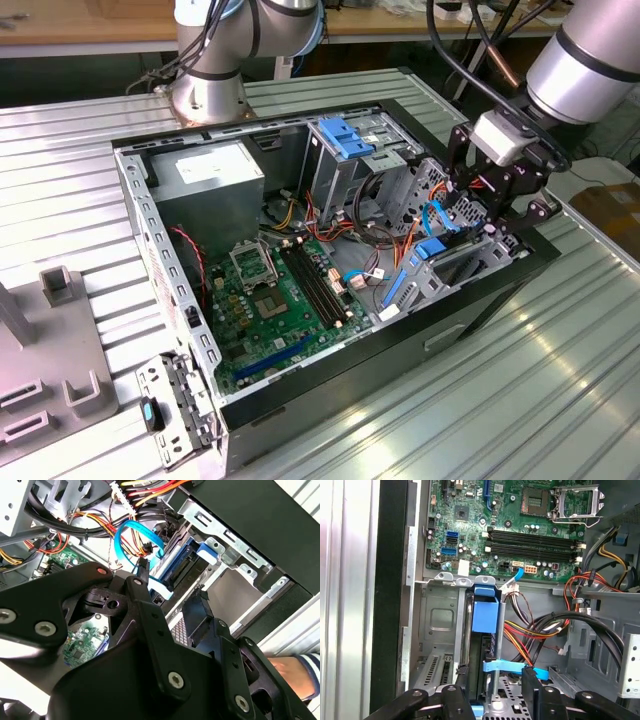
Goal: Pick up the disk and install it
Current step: 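Insert the first disk wire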
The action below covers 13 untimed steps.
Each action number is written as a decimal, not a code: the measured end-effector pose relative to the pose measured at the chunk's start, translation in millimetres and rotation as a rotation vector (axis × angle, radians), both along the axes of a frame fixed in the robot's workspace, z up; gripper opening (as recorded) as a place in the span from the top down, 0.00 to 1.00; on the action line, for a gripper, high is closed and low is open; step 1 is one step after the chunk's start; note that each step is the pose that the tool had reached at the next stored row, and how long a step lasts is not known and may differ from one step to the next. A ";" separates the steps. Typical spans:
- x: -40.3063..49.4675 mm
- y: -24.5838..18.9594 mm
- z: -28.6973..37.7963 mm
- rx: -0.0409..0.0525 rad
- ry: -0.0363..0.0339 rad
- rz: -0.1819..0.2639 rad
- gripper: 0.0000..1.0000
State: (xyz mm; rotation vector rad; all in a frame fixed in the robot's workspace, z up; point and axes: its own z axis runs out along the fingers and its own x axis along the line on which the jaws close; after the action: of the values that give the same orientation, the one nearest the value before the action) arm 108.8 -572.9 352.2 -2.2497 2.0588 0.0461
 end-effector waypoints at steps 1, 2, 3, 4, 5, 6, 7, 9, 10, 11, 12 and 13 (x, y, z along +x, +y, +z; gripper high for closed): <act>0.0 0.0 0.0 0.0000 0.0000 0.000 0.46; 0.0 0.0 0.0 0.0000 0.0000 0.000 0.46; 0.1 0.0 0.0 0.0000 0.0000 0.000 0.46; 1.3 0.7 -0.1 0.0003 0.0000 0.002 0.46; 2.5 1.0 0.0 0.0001 -0.0001 0.005 0.46; 4.1 1.2 0.0 0.0000 0.0000 0.008 0.46; 6.4 1.6 0.0 0.0000 0.0000 0.014 0.46; 11.4 2.5 -0.1 0.0001 0.0000 0.033 0.46; 11.7 2.6 0.0 0.0000 0.0000 0.053 0.46; 11.7 2.6 0.0 0.0001 0.0000 0.089 0.46; 11.8 4.2 0.0 0.0001 -0.0001 0.102 0.46; 11.8 18.2 0.3 -0.0004 0.0000 0.103 0.46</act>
State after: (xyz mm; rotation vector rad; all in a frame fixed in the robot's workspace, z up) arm 120.7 -554.7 352.5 -2.3542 1.9413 0.0529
